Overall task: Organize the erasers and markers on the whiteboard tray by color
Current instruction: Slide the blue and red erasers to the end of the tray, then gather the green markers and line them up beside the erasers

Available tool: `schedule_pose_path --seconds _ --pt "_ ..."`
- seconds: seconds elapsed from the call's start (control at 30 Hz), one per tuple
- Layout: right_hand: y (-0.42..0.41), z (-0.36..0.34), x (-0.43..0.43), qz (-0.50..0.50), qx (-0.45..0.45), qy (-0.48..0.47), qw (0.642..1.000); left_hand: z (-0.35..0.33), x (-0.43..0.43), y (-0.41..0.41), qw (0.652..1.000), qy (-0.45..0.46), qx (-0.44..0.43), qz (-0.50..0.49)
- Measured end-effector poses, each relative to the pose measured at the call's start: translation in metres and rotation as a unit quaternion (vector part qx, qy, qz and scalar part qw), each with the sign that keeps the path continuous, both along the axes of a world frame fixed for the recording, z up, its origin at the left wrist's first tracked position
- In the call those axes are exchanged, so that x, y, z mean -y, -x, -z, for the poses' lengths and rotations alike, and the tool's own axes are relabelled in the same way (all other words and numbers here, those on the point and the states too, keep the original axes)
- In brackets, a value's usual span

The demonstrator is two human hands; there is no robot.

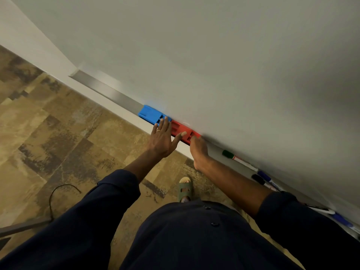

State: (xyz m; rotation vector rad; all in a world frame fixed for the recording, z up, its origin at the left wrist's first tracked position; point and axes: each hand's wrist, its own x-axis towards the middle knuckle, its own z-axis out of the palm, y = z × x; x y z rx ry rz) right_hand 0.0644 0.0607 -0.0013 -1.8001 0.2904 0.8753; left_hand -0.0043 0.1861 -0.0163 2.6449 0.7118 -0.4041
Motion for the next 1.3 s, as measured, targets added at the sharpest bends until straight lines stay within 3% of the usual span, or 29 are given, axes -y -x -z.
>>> schedule_pose_path --seconds 0.4,0.57,0.8,0.87,0.9,0.97,1.03,1.2,1.3 --pt "0.011 -0.003 -0.030 0.007 0.014 -0.032 0.999 0.018 -0.026 0.006 1.000 0.017 -0.012 -0.004" --pt "0.014 -0.005 -0.037 0.029 0.032 -0.036 0.998 0.016 -0.031 0.009 0.997 -0.007 -0.031 0.074" --pt "0.018 0.006 -0.018 -0.064 0.143 0.013 0.988 0.023 -0.037 0.013 0.995 -0.023 -0.033 0.087" --pt "0.016 0.010 0.009 -0.128 0.247 0.077 0.957 0.025 -0.037 0.013 0.996 -0.024 -0.031 0.083" --pt "0.015 0.013 0.029 -0.167 0.323 0.107 0.925 0.026 -0.037 0.013 0.996 -0.024 -0.029 0.080" --pt "0.005 0.023 0.075 -0.253 0.481 0.149 0.826 0.026 -0.036 0.013 0.996 -0.025 -0.025 0.078" --pt "-0.010 0.033 0.123 -0.307 0.557 0.183 0.749 0.026 -0.036 0.013 0.996 -0.027 -0.021 0.077" --pt "-0.029 0.055 0.192 -0.354 0.559 0.244 0.709 0.027 -0.033 0.016 0.997 -0.028 -0.006 0.075" --pt "-0.029 0.055 0.193 -0.361 0.556 0.236 0.711 0.028 -0.033 0.016 0.997 -0.027 0.001 0.072"
